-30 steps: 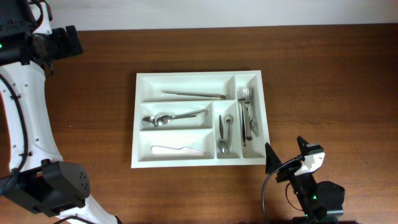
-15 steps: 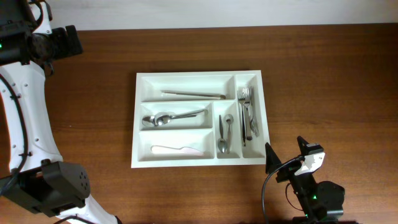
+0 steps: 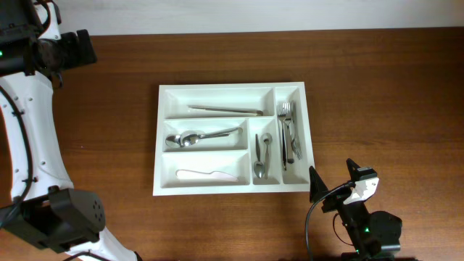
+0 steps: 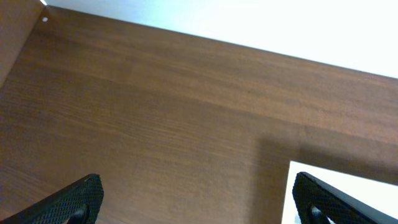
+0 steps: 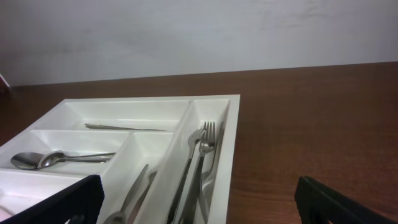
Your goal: Pack container
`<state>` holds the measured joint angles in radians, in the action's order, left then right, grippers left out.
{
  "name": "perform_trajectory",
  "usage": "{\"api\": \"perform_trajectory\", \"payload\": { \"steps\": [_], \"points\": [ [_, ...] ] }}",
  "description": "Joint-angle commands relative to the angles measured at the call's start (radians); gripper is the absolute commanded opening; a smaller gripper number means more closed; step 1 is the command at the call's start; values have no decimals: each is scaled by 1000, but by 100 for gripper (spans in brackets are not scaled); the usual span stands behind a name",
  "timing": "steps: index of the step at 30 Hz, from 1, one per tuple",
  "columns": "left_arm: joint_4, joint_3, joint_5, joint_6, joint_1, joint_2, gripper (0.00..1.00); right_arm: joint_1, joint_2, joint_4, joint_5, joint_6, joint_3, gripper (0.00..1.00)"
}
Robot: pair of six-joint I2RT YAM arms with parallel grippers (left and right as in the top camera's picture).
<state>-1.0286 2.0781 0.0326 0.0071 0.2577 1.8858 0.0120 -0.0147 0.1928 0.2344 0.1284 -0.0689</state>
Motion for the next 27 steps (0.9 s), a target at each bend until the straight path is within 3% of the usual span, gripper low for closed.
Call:
{"api": "perform_trajectory", "payload": {
  "steps": [1,10,16,22,27],
  "points": [
    [-2,-54,-4,8,-32,-126,99,8,11,-3,-6,4,9,99],
    [16,-439,-10,9,-206,-568,99,8,11,-3,-6,4,9,99],
    [369,-893,-37,8,-255,-921,99,8,11,-3,-6,4,9,99],
    [880,-1466,-25,6,-264,-1315,99,8,11,-3,-6,4,9,99],
    [1041,-1757,-25,6,-264,-1554,99,8,11,-3,-6,4,9,99]
  ]
}}
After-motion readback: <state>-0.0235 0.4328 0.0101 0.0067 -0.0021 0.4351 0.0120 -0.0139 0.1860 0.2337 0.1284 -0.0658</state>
